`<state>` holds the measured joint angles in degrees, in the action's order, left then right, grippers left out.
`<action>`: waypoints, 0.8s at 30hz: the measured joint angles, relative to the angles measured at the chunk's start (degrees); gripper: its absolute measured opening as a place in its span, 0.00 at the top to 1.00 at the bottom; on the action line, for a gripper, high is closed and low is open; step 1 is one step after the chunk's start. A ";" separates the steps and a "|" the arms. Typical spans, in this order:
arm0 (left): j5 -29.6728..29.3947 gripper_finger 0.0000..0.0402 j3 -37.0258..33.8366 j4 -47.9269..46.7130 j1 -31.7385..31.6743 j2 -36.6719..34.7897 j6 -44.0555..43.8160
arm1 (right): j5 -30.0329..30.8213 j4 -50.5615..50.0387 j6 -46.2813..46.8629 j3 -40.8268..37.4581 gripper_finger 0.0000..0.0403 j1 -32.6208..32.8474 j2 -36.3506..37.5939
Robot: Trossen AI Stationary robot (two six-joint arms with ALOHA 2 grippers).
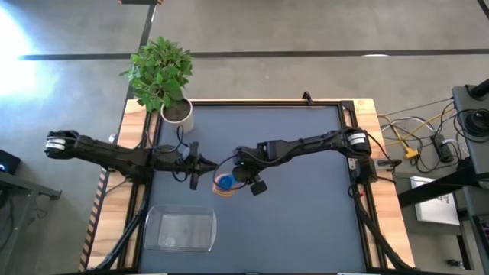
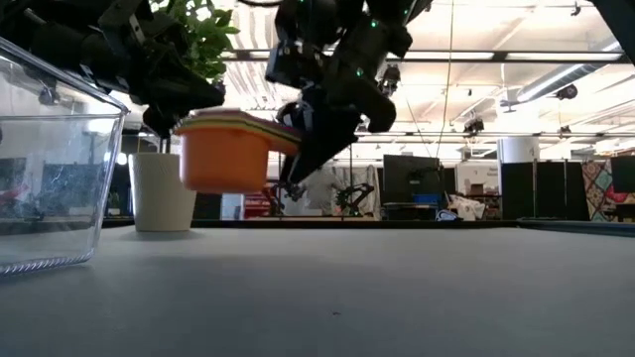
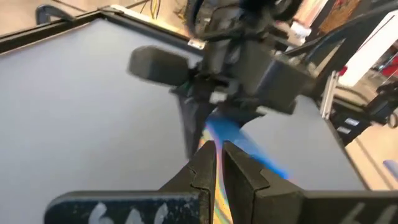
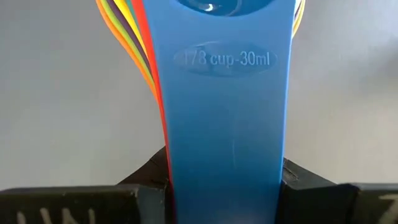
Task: Nest measuring cups in basket
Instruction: Put the stacked measuring cups into the transparent bin
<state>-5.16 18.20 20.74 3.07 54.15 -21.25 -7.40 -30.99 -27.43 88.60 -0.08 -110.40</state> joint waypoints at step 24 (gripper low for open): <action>-2.85 0.98 -5.95 -3.91 0.13 -13.26 -0.71 | 0.46 0.62 4.03 2.22 0.71 1.09 -0.35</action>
<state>-8.01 12.25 16.83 3.20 40.89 -21.96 -6.93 -30.37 -23.40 90.82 1.02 -110.75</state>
